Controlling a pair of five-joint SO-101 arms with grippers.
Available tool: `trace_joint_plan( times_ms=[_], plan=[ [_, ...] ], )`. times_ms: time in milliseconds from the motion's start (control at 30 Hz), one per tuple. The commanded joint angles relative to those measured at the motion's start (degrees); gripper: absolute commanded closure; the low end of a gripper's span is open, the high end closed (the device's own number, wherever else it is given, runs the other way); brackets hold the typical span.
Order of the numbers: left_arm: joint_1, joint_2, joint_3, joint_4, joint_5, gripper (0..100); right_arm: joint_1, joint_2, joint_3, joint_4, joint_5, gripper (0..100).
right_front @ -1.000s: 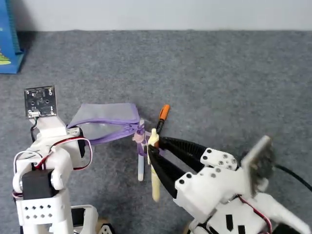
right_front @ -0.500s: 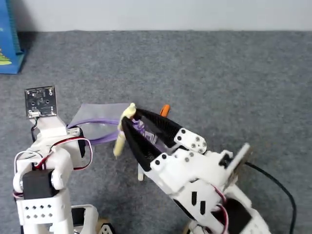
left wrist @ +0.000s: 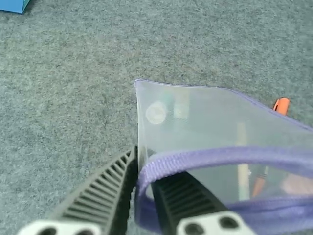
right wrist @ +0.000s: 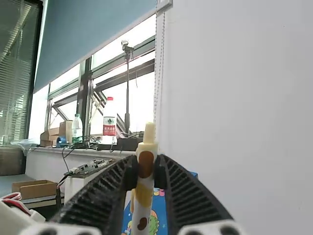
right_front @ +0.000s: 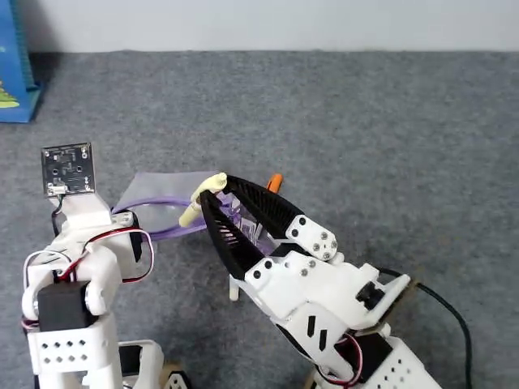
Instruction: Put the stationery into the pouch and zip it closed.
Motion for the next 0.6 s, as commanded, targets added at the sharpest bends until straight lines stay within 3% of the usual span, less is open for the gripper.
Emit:
trace_joint_plan(
  times_ms=[0, 300, 567],
  plan=[
    [0.3, -0.3, -0.3, 0.1, 0.2, 99, 0.0, 5.5, -0.3, -7.2, 3.2, 99.1],
    [0.3, -0.3, 0.6, -0.2, 0.2, 99, 0.0, 14.9, 3.2, -12.2, 6.7, 99.1],
    [0.3, -0.3, 0.4, -0.2, 0.2, 99, -0.4, 14.9, 10.0, -11.5, 19.2, 96.2]
  ],
)
